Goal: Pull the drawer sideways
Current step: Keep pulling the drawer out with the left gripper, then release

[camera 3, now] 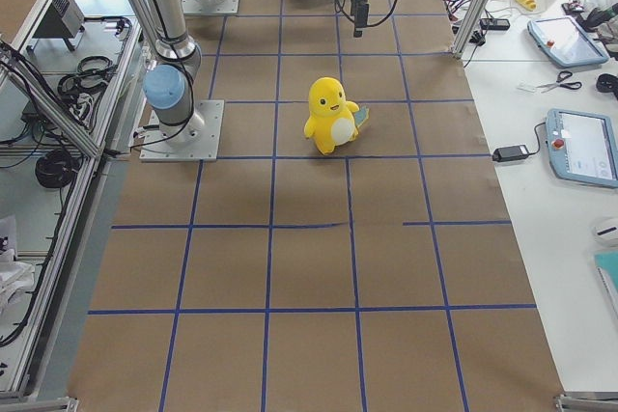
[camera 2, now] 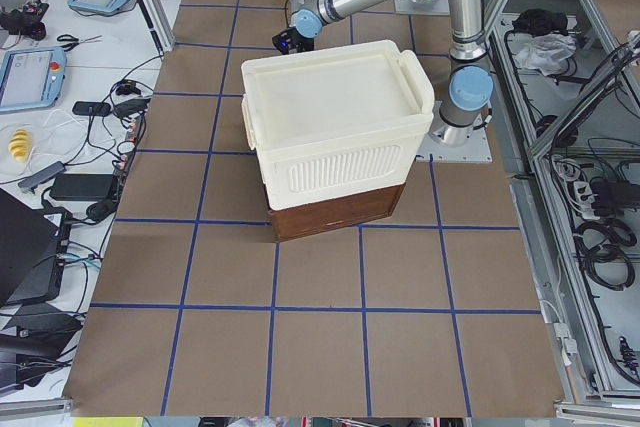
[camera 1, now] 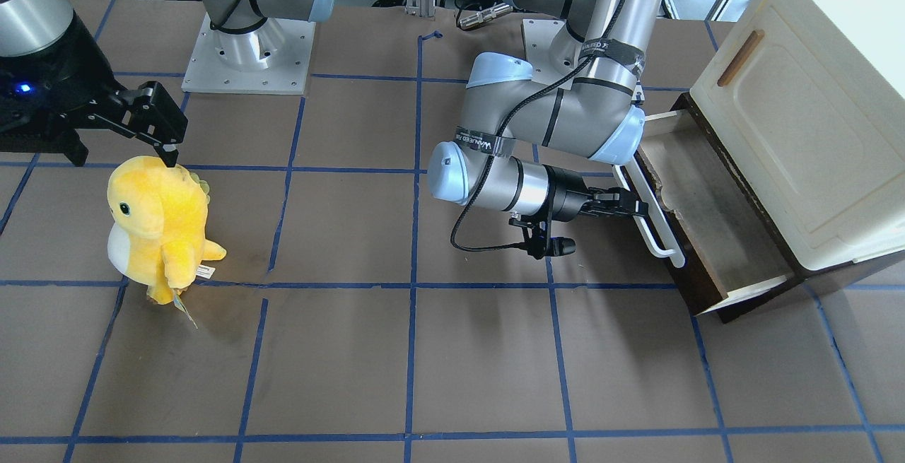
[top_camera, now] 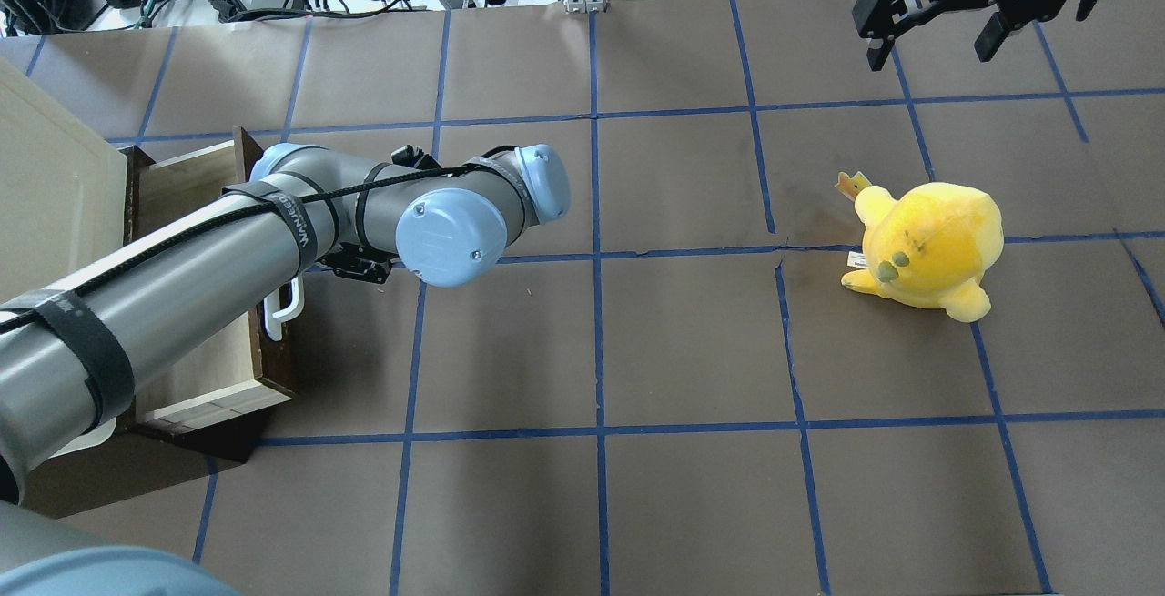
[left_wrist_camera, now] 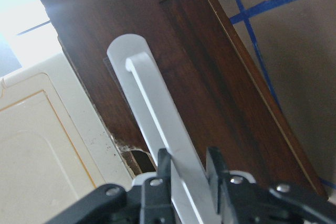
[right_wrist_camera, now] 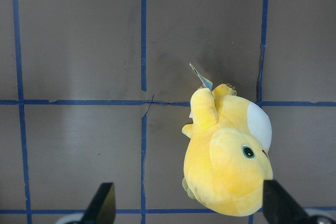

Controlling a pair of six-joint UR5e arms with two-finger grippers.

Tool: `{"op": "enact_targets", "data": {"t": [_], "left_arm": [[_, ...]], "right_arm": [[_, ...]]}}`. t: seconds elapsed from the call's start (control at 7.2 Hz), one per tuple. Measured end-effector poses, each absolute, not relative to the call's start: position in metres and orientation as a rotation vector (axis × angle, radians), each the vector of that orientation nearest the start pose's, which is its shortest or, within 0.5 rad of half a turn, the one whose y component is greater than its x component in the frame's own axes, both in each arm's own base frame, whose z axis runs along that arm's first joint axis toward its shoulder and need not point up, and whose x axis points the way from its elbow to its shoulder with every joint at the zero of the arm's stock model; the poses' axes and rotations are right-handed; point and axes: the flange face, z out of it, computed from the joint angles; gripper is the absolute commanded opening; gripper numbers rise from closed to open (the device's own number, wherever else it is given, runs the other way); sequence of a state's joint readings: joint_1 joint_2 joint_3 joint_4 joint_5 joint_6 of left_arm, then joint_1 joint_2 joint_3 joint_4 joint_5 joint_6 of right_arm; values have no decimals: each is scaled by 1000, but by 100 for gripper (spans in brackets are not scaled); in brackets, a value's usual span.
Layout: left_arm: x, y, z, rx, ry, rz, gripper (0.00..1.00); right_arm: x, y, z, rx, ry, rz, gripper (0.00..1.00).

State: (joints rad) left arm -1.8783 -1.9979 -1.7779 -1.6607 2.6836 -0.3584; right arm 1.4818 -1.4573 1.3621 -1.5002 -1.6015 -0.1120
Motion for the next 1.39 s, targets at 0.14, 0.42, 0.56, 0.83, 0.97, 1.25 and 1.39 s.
{"op": "enact_targets", "data": {"t": [0.14,0.42,0.56,0.83,0.97,1.25,1.39], "left_arm": [[-208,-499,217,398,1878,287,0],[-215,-499,216,410,1875,281,0],[-221,-498,217,420,1873,273,0],[-231,-497,217,447,1866,265,0],[-234,-496,218,460,1863,264,0],[-237,-495,218,472,1860,264,54],[-238,-495,218,476,1856,263,100]], "right_arm": [[82,-550,525,-36,3174,-34,100],[82,-550,525,-36,3174,-34,100],[82,-550,525,-36,3174,-34,100],[82,-550,525,-36,3174,-34,100],[82,-550,525,-36,3174,-34,100],[82,-550,525,-36,3174,-34,100],[82,-550,525,-36,3174,-34,100]]}}
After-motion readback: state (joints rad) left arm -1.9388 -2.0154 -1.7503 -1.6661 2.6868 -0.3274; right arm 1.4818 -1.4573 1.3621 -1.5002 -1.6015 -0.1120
